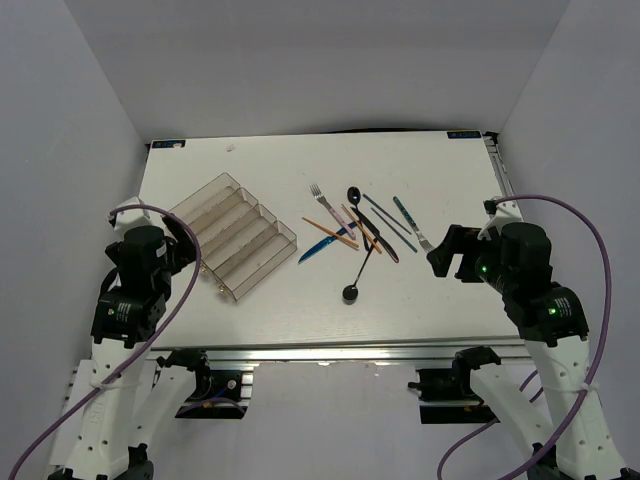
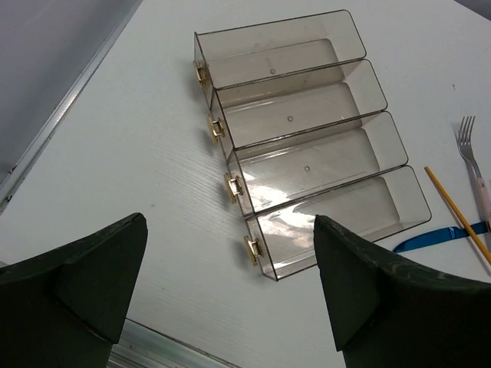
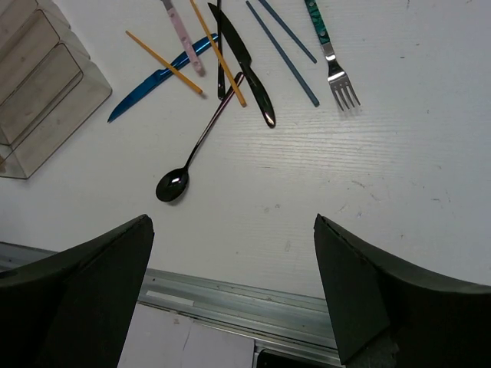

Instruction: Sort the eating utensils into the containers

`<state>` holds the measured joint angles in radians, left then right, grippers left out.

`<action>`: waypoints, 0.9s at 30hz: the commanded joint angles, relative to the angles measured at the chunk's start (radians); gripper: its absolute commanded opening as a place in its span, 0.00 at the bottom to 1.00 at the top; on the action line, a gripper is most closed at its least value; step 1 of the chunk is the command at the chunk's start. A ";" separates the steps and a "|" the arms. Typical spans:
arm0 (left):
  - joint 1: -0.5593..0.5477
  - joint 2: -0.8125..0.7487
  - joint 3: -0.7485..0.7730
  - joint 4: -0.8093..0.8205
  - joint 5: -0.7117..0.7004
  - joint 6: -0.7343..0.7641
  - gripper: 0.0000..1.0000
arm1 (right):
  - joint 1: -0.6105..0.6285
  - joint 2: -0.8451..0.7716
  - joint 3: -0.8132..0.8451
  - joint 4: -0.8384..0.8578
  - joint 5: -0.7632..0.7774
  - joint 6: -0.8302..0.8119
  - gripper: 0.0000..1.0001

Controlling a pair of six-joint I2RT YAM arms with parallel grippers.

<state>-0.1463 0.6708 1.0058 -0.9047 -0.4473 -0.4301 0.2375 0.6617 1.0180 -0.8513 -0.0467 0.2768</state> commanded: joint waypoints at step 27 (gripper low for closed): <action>-0.002 0.010 -0.070 0.065 0.024 -0.004 0.98 | 0.398 0.993 0.372 0.290 0.076 -0.318 0.64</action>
<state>-0.1463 0.6960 0.9409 -0.8749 -0.4355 -0.4332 0.6315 1.5681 1.3331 -0.5850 -0.0425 0.0788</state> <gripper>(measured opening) 0.982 0.658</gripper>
